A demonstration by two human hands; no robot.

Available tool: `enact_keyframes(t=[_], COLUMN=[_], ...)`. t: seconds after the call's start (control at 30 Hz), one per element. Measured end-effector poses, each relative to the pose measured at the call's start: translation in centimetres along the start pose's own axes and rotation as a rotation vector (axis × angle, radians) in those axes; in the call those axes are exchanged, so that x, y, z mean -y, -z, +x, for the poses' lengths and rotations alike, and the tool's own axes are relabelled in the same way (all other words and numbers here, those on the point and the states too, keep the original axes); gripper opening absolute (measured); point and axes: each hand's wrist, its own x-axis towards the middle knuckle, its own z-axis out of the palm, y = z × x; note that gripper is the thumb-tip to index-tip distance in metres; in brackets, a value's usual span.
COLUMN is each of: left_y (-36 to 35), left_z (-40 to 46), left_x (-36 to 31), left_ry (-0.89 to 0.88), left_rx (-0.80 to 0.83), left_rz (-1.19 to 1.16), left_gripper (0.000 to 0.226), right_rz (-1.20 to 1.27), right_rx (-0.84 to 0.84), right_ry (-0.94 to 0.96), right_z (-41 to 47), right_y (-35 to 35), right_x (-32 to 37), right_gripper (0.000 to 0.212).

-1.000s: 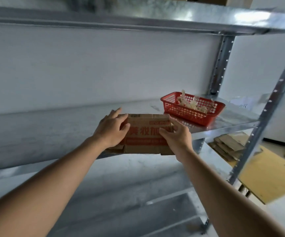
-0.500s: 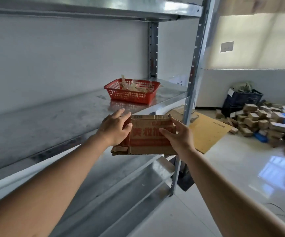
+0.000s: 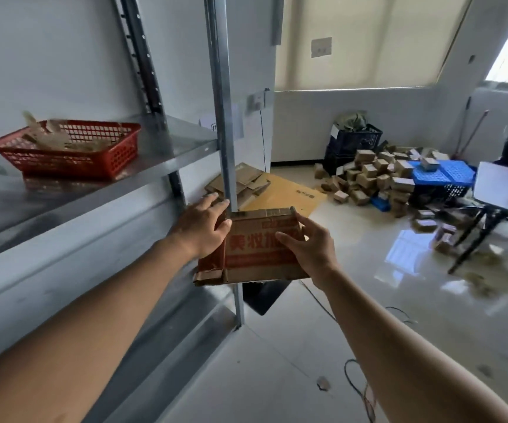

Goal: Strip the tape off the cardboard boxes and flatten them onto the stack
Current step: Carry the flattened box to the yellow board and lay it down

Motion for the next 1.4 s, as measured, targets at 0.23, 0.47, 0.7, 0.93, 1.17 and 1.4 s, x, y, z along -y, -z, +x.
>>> enact_keyframes(t=[0.23,0.47,0.7,0.93,1.17,1.4], left_y=[-6.1,-9.2,-12.9,-16.4,-17.2,-18.8], left_z=[8.0,16.5,27.7,39.7,48.0,53.8], left_x=[-8.0,-11.8,-10.7,-6.2,-2.7,2.4], left_ry=[0.02,-0.005,0.025,0.128,0.264,0.475], left_rx=[0.067,0.057,0.079,0.117,0.113,0.084], left_rz=[0.024,0.016,-0.024,-0.107,-0.09,-0.071], left_gripper=[0.059,0.059,0.06,0.06,0.058,0.059], right_rz=[-0.033,-0.064,-0.085,-0.099,-0.03,-0.001], right_rx=[0.01,0.024,0.041,0.11,0.251,0.47], right_ry=[-0.063,-0.087,-0.127,-0.151,-0.161,-0.157], right_z=[8.5,16.7,28.7,42.3,53.9,65.4], right_y=[8.5,12.4,11.6,8.3,3.7,-3.0], right_x=[-6.9,-10.6,-14.8,-17.1,-18.3,-20.0], right_gripper=[0.079,0.072,0.075,0.075,0.076,0.075])
